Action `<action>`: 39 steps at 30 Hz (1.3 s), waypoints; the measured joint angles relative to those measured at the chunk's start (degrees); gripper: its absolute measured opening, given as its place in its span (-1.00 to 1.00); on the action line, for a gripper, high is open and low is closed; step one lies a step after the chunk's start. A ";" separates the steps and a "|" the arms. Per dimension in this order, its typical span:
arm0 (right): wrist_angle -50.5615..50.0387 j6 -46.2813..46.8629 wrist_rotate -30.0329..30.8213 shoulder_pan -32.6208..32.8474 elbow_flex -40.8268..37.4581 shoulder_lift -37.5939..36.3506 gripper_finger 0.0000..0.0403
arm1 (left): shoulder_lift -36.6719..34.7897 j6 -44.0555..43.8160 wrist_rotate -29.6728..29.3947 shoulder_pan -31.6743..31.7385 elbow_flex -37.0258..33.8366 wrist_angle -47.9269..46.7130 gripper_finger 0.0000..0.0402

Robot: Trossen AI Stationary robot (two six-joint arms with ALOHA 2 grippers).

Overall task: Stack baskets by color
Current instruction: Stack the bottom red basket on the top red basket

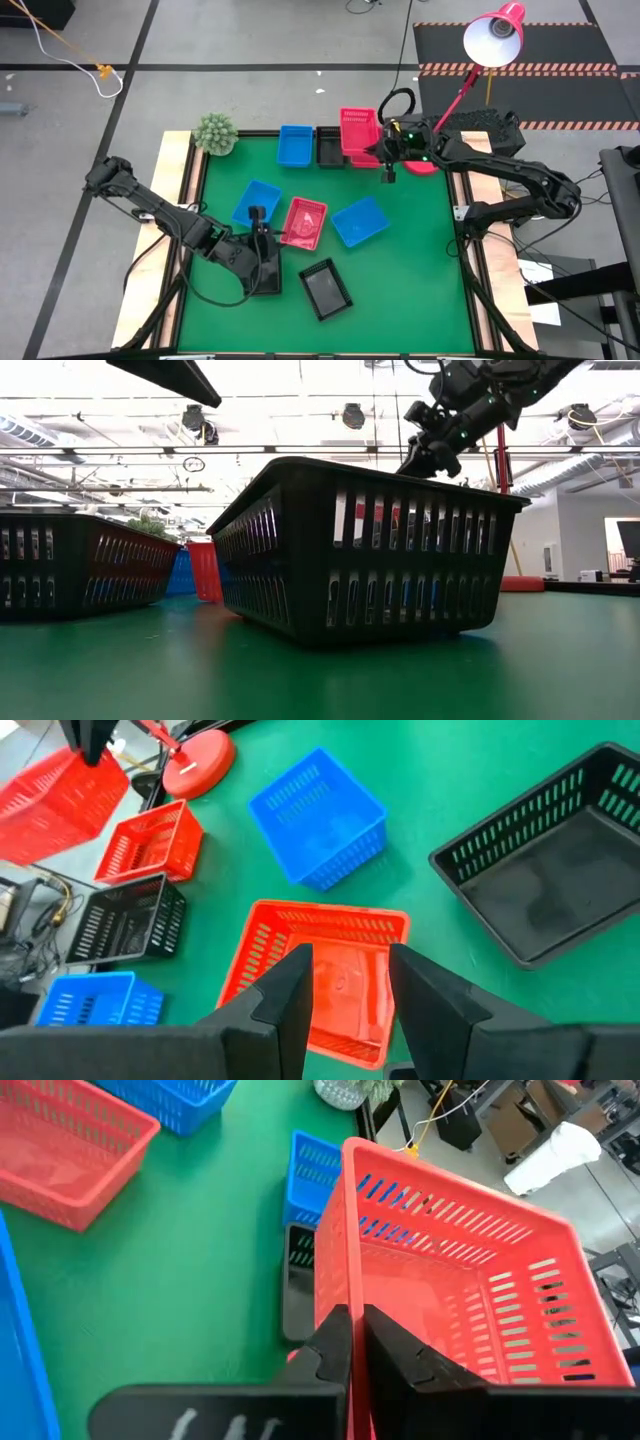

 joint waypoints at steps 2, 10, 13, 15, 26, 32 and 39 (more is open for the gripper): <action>0.50 -0.02 0.04 -0.64 -1.10 0.00 -0.97 | 0.00 1.16 0.12 0.59 0.00 0.04 -0.32; 0.49 -4.60 -0.34 -3.97 -3.30 0.00 -0.97 | 0.00 1.43 1.11 4.61 0.00 0.16 -0.32; 0.28 -5.10 -4.15 -5.67 -3.31 0.00 -0.97 | 0.00 1.39 3.08 5.94 0.00 0.46 -0.32; 0.21 -5.10 -6.16 -6.71 -3.31 0.00 -0.97 | 0.00 1.04 4.19 6.60 0.00 0.46 -0.32; 0.00 -4.80 -9.12 -9.58 -3.34 2.06 -0.97 | -0.02 0.83 4.53 6.94 0.00 0.48 -0.32; 0.04 -6.12 -9.12 -9.80 -3.34 4.68 -0.97 | -0.02 0.61 4.53 6.92 0.00 0.50 -0.32; -0.20 -6.08 -9.12 -10.89 -3.34 5.77 -0.97 | -0.02 0.61 4.53 6.92 0.00 0.50 -0.32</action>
